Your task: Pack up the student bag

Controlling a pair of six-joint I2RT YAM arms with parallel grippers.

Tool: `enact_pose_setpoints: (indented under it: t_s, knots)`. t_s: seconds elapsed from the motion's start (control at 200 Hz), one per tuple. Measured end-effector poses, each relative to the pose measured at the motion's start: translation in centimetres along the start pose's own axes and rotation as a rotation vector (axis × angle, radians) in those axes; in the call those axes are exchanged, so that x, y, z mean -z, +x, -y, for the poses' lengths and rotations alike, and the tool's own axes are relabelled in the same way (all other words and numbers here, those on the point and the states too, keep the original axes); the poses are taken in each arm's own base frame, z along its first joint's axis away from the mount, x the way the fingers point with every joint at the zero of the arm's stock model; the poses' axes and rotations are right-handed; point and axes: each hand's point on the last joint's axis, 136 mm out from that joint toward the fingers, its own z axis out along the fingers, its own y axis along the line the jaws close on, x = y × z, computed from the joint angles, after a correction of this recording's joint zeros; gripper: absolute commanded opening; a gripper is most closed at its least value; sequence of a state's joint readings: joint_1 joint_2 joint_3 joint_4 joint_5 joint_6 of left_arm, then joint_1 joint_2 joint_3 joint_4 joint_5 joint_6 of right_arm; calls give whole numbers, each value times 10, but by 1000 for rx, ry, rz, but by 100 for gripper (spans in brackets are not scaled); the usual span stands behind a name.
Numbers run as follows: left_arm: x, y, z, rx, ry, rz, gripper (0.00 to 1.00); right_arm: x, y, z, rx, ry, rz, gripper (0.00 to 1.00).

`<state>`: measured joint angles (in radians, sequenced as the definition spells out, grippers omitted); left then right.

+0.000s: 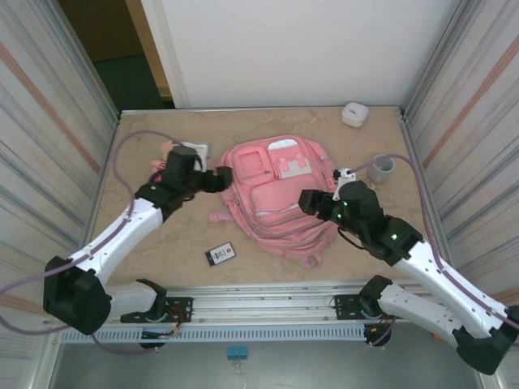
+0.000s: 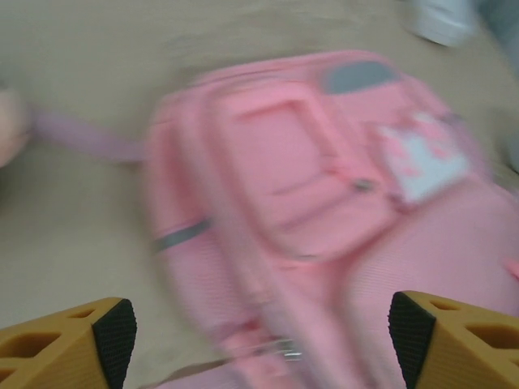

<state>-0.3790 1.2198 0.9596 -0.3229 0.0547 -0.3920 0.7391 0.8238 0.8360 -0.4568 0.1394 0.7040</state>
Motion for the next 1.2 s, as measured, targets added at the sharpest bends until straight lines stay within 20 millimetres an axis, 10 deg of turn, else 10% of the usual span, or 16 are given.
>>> enact_pose_setpoints:
  t_s: [0.18, 0.336, 0.817, 1.198]
  knots:
    - [17, 27, -127, 427, -274, -51, 85, -17, 11, -5, 34, -11, -60, 72]
    - [34, 70, -186, 776, -424, -86, 84, -21, 12, -9, 40, -31, -67, 72]
    - [5, 123, -215, 1350, -577, -191, 83, -23, 15, -7, 39, -38, -54, 73]
    - [-14, 97, -227, 1473, -591, -138, 85, -20, 12, 0, 41, -29, -35, 73]
